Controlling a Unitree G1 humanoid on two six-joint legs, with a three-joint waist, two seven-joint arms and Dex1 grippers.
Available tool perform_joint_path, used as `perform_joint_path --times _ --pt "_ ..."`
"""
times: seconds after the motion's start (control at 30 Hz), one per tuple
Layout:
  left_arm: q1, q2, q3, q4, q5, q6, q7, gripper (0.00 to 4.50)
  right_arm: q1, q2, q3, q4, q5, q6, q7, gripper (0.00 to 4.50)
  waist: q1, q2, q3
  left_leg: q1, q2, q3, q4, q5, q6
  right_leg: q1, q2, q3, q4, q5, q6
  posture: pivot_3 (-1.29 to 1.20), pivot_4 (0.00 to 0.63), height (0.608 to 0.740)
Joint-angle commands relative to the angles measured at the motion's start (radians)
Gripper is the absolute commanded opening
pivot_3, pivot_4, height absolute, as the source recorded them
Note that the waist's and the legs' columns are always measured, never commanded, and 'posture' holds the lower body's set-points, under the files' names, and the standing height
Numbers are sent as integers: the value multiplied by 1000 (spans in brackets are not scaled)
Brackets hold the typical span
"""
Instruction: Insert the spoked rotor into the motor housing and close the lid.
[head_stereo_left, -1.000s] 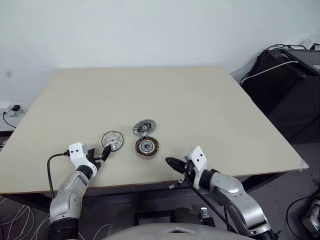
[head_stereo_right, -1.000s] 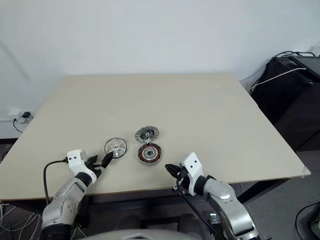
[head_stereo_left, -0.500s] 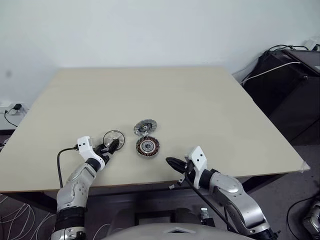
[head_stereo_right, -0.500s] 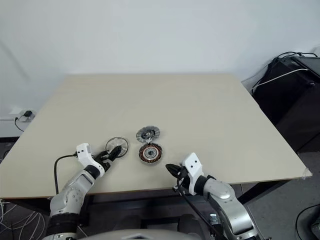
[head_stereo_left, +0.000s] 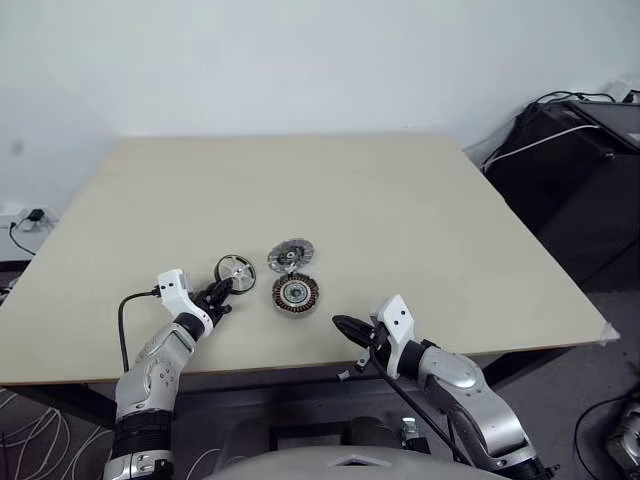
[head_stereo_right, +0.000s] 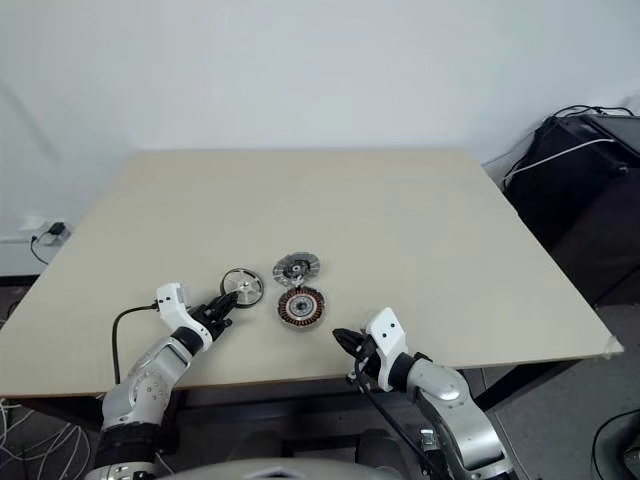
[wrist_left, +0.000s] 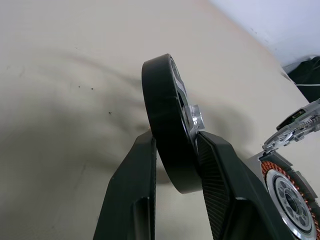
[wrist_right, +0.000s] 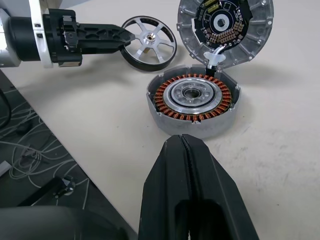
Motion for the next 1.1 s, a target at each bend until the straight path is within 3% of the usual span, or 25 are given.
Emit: perform_joint_path --times 0.03,0.13,0.3,0.57,0.9,1.1 --pt "23 -20 42 -45 -16 -35 34 873 -12 3 2 -7 -1 -25 3 0 -1 0 0 0 0 0 0 0 0 0 0 0 0 0 0 0 0 740" --pt "39 -48 72 -85 -50 -64 43 759 -12 2 3 -5 -2 -25 1 0 -3 -1 0 0 0 0 0 0 0 0 0 0 0 0 0 0 0 740" --pt "65 -129 138 -228 -238 -89 -5 684 -11 1 3 -7 -3 -17 -2 0 -4 -2 1 -2 2 0 0 0 0 -2 0 1 0 1 -1 0 0 740" --pt "94 -159 42 -390 -473 49 -105 684 -20 -6 13 -9 -8 1 -4 0 7 -4 2 -3 0 1 0 -1 0 -1 -3 1 -2 0 0 0 0 740" --pt "131 -129 -178 -402 -542 276 -119 684 -10 -5 8 -26 -6 14 -21 0 -5 -2 3 -2 -1 0 0 0 1 -1 0 1 -2 0 0 0 0 740" --pt "146 -127 -189 -331 -487 288 -53 684 -5 -6 9 -46 -4 25 -35 0 -5 0 3 -2 -1 0 0 0 1 -1 0 1 -2 0 0 0 0 740"
